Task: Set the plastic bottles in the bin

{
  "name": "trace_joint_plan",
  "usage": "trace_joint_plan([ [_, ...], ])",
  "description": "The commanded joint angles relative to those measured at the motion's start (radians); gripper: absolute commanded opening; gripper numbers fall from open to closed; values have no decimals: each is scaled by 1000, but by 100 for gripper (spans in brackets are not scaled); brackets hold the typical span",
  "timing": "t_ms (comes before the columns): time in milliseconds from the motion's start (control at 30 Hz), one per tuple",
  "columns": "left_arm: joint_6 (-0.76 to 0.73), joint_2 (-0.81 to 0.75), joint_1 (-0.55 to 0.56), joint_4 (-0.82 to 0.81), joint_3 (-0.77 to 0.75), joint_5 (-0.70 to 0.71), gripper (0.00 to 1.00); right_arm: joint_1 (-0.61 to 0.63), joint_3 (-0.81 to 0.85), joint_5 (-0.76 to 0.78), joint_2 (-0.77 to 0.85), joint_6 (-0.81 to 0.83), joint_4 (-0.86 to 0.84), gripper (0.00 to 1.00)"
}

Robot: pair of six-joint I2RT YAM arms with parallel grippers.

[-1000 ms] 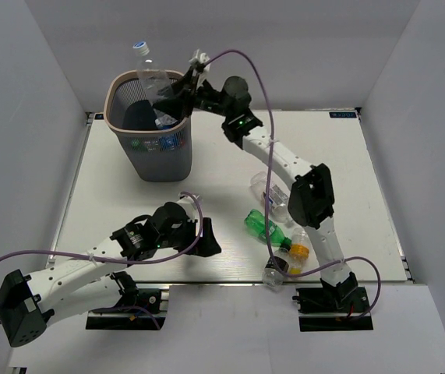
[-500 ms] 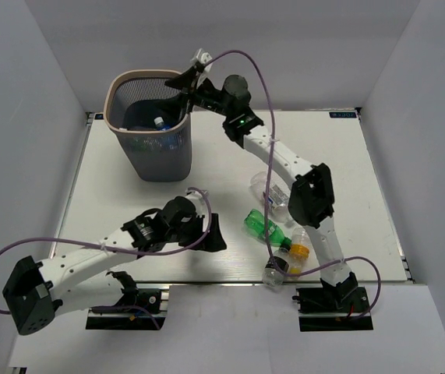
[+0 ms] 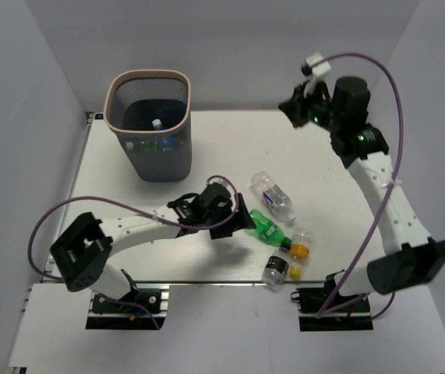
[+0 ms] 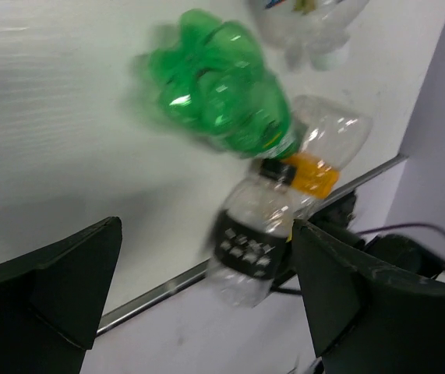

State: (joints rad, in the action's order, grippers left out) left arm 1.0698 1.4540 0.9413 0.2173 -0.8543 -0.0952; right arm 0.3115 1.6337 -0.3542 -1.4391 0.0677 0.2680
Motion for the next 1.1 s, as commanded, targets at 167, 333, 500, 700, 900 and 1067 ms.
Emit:
trace_joint_plan([
  [167,268,187,73,152,-307,219,99,-118,-359,29,226,109,247,19],
  [333,360,310,102,249,-388,207,99,-170,-431,11,281,116,280,65],
  [500,360,379,113,312,-437,216,99,-227,-469,-35,307,119,301,75],
  [700,369,459,122,330,-489,250,99,-271,-497,-86,299,110,301,77],
  [900,369,534,122,355,-548,272,85,-298,-512,-129,275,113,298,77],
  [1067,369,513,113,354,-519,272,65,-301,-505,-248,230,195,358,77],
])
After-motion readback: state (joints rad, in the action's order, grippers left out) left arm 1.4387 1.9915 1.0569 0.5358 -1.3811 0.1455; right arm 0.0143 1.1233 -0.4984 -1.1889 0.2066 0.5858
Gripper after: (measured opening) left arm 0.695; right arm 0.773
